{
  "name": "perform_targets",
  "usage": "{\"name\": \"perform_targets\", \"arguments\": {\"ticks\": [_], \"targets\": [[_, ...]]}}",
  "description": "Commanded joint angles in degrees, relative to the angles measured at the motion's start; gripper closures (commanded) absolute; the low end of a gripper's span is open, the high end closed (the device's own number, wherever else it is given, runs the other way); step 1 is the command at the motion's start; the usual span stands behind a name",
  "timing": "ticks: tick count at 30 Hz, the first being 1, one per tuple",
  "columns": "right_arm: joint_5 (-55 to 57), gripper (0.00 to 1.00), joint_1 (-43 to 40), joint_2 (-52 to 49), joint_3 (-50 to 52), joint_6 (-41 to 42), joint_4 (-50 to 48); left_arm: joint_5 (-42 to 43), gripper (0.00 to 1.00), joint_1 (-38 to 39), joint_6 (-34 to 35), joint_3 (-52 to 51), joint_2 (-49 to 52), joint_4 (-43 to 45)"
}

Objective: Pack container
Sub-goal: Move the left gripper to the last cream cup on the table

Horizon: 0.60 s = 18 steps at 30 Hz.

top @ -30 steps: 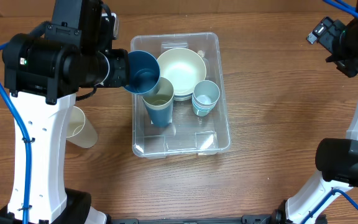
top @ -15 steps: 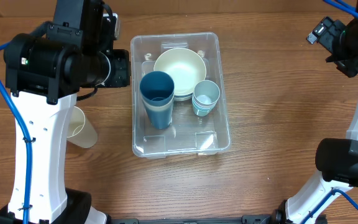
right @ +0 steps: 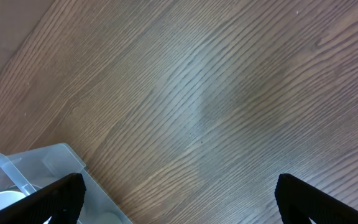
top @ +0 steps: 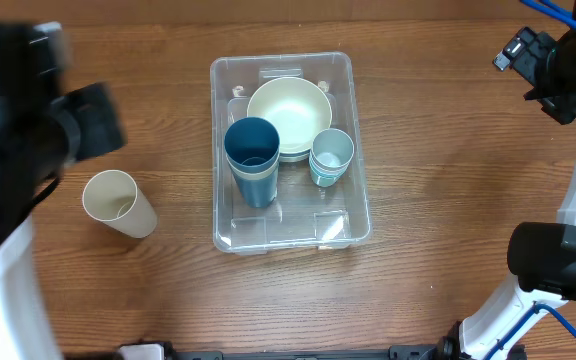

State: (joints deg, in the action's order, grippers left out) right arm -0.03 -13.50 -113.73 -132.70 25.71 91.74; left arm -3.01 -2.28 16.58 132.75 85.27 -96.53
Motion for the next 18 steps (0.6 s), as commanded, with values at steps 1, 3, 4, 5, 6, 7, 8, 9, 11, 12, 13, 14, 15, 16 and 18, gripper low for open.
{"name": "perform_targets", "arguments": {"ticks": [1, 3, 4, 5, 6, 7, 8, 9, 11, 12, 13, 14, 15, 16, 18], "targets": [[-0.1, 0.00, -0.1, 1.2, -1.1, 0.5, -0.1, -0.2, 0.27, -9.1, 2.4, -7.6, -6.8, -0.3], [-0.1, 0.00, -0.1, 1.2, -1.1, 0.5, -0.1, 0.0, 0.22, -14.2, 2.3, -14.7, -8.2, -0.3], [-0.1, 0.00, -0.1, 1.2, -1.1, 0.5, -0.1, 0.6, 0.22, -16.6, 2.3, -18.6, -8.4, -0.3], [-0.1, 0.00, -0.1, 1.2, -1.1, 0.5, -0.1, 1.5, 0.21, -18.5, 2.3, -21.8, -8.3, -0.3], [-0.1, 0.00, -0.1, 1.2, -1.1, 0.5, -0.1, 2.5, 0.21, -20.3, 2.3, -25.0, -7.9, -0.2], [-0.1, 0.00, -0.1, 1.2, -1.1, 0.5, -0.1, 3.1, 0.21, -22.1, 2.3, -28.1, -7.1, 0.3], [-0.1, 0.00, -0.1, 1.2, -1.1, 0.5, -0.1, 3.1, 0.21, -23.3, 2.3, -30.3, -6.4, 0.8], [-0.1, 0.00, -0.1, 1.2, -1.1, 0.5, -0.1, 3.3, 0.20, -24.2, 2.3, -32.2, -5.6, 1.6], [-0.1, 0.00, -0.1, 1.2, -1.1, 0.5, -0.1, 3.9, 0.17, -25.3, 2.1, -35.3, -3.9, 3.4], [-0.1, 0.00, -0.1, 1.2, -1.1, 0.5, -0.1, 4.1, 0.17, -25.5, 2.1, -36.7, -3.1, 4.5], [-0.1, 0.00, -0.1, 1.2, -1.1, 0.5, -0.1, 4.3, 0.16, -25.6, 2.1, -38.1, -2.2, 5.8], [-0.1, 0.00, -0.1, 1.2, -1.1, 0.5, -0.1, 5.5, 0.17, -25.6, 1.9, -39.8, -1.0, 7.3], [-0.1, 0.00, -0.1, 1.2, -1.1, 0.5, -0.1, 7.1, 0.19, -25.5, 1.0, -40.8, -0.2, 8.5], [-0.1, 0.00, -0.1, 1.2, -1.1, 0.5, -0.1, 9.6, 0.20, -25.3, -0.2, -42.0, 0.7, 9.9], [-0.1, 0.00, -0.1, 1.2, -1.1, 0.5, -0.1, 11.0, 0.22, -25.3, -0.5, -43.7, 2.2, 11.1]]}}
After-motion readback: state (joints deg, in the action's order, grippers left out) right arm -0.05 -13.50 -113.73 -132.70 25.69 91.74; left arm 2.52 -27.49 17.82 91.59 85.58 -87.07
